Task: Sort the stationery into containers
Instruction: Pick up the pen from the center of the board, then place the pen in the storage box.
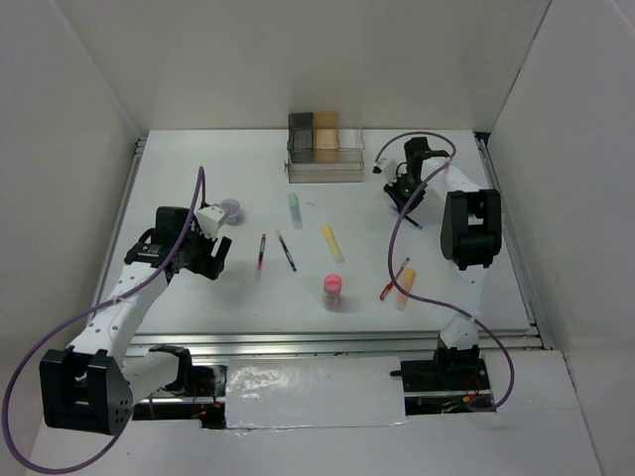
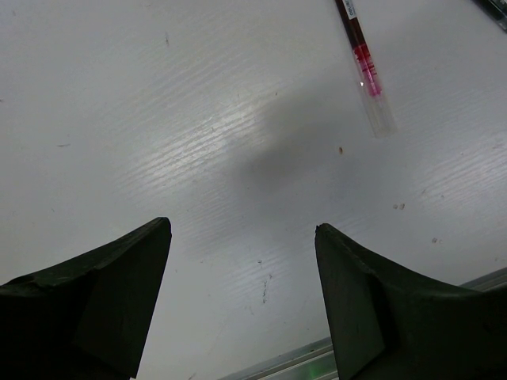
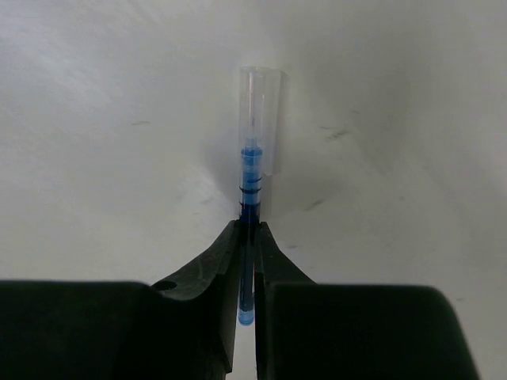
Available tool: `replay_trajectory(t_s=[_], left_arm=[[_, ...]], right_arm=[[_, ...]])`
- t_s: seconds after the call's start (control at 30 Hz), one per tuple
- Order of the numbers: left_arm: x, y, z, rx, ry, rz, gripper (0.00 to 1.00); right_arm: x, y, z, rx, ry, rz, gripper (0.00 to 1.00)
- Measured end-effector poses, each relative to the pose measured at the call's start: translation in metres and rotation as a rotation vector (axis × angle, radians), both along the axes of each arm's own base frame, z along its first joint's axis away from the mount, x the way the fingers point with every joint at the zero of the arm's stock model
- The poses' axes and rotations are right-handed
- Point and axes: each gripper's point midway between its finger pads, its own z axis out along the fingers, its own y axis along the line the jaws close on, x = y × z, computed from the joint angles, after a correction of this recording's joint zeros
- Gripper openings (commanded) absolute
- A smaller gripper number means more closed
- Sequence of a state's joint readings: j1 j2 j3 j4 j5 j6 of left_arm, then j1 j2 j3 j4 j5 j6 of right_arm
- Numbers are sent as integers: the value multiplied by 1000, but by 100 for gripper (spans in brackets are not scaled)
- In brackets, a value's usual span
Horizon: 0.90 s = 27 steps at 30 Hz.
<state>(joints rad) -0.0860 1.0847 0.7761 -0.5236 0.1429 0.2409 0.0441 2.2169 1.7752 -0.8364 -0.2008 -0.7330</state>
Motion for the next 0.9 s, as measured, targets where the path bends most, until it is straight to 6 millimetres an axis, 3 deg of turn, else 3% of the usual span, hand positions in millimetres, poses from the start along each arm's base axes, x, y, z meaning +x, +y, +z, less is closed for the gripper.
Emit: replay_trajectory(t_s=[0.13, 0.23, 0.37, 0.53, 0.6, 0.7, 0.9], left_arm=[[0, 0, -1, 2, 2, -4, 85], [0, 0, -2, 10, 3, -14, 85], [0, 0, -2, 10, 3, -16, 85], [0, -1, -1, 5, 2, -21, 86], [0, -1, -1, 5, 2, -20, 86], [0, -1, -2, 6, 4, -19, 86], [0, 0, -1, 7, 3, -18, 86]], right_arm=[[-13, 32, 18, -54, -53, 168, 2], [-4, 58, 44, -94, -153, 282, 1], [22, 95, 82, -125, -313, 402, 0], [66, 127, 135, -172, -550, 496, 0], [80, 138, 146, -184, -622, 524, 0], [96, 151, 146, -202, -691, 566, 0], [127, 177, 119, -224, -735, 619, 0]])
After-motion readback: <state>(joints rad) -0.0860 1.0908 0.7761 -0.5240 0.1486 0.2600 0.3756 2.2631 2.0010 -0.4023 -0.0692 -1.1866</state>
